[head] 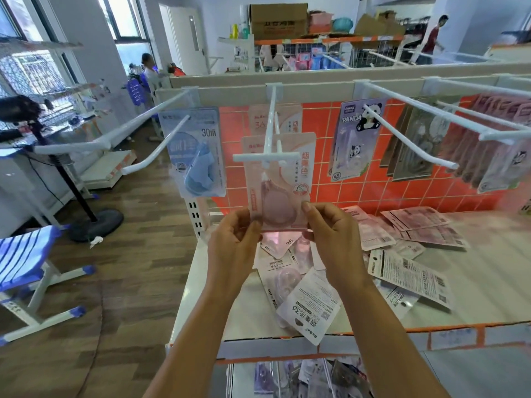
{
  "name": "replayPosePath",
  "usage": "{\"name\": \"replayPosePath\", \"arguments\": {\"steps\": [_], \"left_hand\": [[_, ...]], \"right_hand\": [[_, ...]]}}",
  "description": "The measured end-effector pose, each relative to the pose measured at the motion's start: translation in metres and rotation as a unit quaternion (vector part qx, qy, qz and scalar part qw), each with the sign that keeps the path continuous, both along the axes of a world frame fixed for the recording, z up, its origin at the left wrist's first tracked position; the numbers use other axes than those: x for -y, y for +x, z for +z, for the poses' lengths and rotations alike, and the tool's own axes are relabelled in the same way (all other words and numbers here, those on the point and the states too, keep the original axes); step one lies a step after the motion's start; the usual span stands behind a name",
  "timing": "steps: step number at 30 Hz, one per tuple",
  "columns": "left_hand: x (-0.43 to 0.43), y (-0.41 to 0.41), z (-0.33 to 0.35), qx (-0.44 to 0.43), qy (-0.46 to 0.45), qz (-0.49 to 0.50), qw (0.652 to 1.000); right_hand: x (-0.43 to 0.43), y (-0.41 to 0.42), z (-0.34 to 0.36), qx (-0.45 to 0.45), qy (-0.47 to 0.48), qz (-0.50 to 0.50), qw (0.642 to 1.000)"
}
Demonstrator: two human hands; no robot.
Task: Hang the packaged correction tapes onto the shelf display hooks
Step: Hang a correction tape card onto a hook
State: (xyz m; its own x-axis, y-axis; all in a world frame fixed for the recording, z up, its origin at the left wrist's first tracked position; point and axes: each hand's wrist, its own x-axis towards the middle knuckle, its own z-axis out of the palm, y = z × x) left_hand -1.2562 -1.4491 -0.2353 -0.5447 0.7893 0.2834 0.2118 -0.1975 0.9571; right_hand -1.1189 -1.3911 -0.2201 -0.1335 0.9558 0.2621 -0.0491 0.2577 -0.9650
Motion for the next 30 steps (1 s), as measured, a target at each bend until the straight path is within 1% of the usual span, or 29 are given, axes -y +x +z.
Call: {"name": "replayPosePath", "arguments": {"steps": [6, 11, 16, 21, 23, 26, 28, 30], "left_hand": [[-0.038, -0.022, 0.002, -0.040, -0.045, 0.022, 0.998], [-0.069, -0.037, 0.000, -0.018, -0.061, 0.013, 0.998], [-0.078, -0.037, 0.005, -0.025, -0.088, 0.019, 0.996], [-0.071, -0.029, 0.010, -0.067, -0.119, 0.024, 0.990], [-0.063, -0.024, 0.006, -0.098, -0.146, 0.020, 0.984], [-0.051, -0.012, -0.009, -0.199, -0.223, 0.030, 0.954], [-0.044, -0.002, -0.022, -0.261, -0.235, -0.010, 0.936], [-0.038, 0.008, -0.034, -0.341, -0.252, -0.071, 0.903]], "right_hand": [[-0.034, -0.024, 0.001, 0.029, -0.017, -0.029, 0.999], [-0.057, -0.039, 0.000, 0.062, -0.019, -0.069, 0.995], [-0.068, -0.047, 0.000, 0.086, -0.015, -0.110, 0.990], [-0.069, -0.037, -0.003, 0.106, 0.009, -0.106, 0.989], [-0.065, -0.025, -0.010, 0.129, 0.009, -0.085, 0.988], [-0.055, 0.002, -0.027, 0.205, 0.001, -0.064, 0.977], [-0.049, 0.020, -0.040, 0.246, -0.001, -0.053, 0.968], [-0.041, 0.035, -0.052, 0.267, -0.029, -0.034, 0.963]]}}
